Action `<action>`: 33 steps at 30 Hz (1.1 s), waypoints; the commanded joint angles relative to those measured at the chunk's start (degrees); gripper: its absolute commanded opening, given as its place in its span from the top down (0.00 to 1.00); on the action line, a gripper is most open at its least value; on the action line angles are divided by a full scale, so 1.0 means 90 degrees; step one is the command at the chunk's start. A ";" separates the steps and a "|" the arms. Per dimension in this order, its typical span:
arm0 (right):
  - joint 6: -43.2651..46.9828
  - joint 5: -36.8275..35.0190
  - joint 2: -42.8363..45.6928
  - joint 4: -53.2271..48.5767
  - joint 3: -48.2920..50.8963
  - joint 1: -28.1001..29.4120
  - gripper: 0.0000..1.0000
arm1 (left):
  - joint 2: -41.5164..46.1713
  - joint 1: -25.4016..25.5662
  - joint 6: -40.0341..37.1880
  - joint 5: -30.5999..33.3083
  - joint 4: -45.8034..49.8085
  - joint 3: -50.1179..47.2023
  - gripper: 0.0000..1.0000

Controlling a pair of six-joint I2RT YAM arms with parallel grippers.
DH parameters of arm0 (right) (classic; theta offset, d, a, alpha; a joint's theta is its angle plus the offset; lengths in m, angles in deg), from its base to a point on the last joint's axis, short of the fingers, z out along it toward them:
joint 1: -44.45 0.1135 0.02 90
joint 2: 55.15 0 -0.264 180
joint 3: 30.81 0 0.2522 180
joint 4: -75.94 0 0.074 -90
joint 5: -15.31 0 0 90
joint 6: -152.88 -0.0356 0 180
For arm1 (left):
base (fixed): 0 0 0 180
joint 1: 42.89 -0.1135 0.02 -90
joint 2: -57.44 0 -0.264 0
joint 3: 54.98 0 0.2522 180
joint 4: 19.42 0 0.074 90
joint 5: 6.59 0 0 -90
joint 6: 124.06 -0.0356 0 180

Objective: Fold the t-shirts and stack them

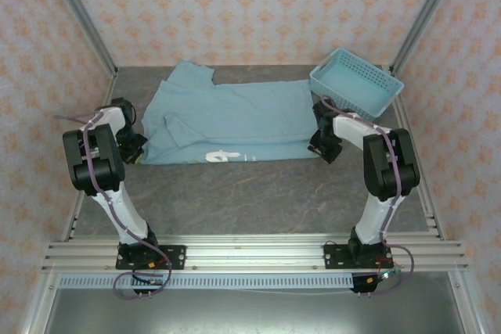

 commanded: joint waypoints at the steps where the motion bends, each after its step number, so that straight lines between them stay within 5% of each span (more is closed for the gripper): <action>1: -0.0077 -0.0603 -0.0169 -0.0320 0.0058 -0.0040 0.56 | -0.0094 -0.0010 0.0035 0.0147 0.0063 0.0010 1.00; 9: -0.0166 -0.0623 -0.0037 0.0059 0.0079 -0.0050 0.82 | 0.0318 -0.0010 0.0037 -0.0196 0.0080 -0.0277 1.00; 12: -0.0246 -0.0633 -0.0027 0.0051 0.0013 -0.0050 1.00 | 0.0450 -0.0010 0.0042 -0.0262 0.0130 -0.0358 1.00; 24: -0.1303 -0.0744 0.1243 -0.1121 0.1493 -0.0004 1.00 | 0.1983 0.0174 0.0739 -0.0163 0.0363 -0.2040 1.00; 33: -0.2084 -0.1240 0.2314 -0.2001 0.2429 -0.0003 1.00 | 0.2966 0.1250 0.1910 0.0126 0.0488 -0.3358 1.00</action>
